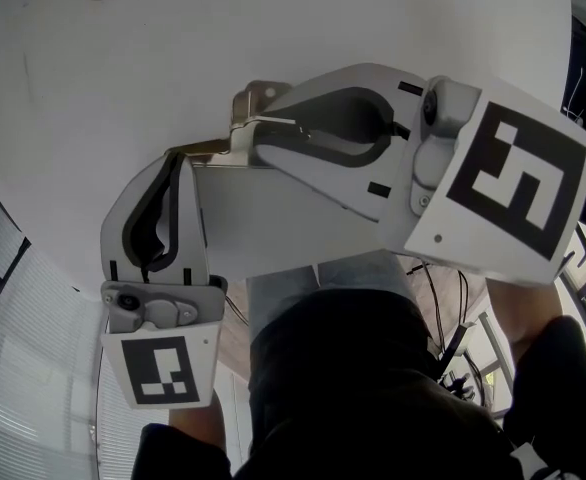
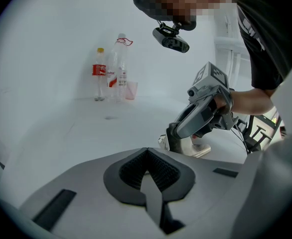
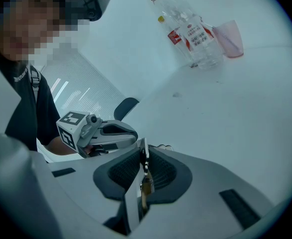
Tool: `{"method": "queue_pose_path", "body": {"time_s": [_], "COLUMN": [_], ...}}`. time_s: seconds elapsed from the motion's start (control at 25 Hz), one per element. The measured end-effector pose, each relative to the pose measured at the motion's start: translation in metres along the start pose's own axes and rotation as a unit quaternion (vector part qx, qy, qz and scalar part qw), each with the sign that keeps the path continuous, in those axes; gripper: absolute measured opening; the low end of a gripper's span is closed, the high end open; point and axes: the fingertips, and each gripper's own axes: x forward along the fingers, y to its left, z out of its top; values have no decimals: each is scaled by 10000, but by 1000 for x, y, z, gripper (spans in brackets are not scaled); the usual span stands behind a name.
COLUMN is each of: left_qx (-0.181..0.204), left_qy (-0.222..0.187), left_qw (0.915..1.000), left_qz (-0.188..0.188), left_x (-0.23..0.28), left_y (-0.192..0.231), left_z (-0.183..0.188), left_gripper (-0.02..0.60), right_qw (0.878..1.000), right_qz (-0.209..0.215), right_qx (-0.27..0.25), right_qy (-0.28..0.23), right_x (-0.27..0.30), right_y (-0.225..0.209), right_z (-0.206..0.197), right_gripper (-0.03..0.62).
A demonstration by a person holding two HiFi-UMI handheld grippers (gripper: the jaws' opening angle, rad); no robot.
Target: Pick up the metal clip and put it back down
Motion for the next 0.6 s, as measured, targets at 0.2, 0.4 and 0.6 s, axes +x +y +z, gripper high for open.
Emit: {"method": "queue_pose_path", "body": {"time_s": [0.2,0.4,0.6], "left_qx": [-13,-9,-11], "left_qy": [20,5,7], "left_qw": [10000,10000,10000], "left_qz": [-13,1,2], "left_x": [0,0,0], "left_y": [0,0,0], "left_z": [0,1,0], "left_gripper": [21,21,21], "right_qw": [10000,10000,10000], "right_qz": [-1,3,-4], "right_qx": [32,17,40], "right_qy": [-12,-10,-16], "right_x": [0,0,0], "right_y": [0,1,1], "right_z": [0,1,1], "right_gripper": [60,60,58]}}
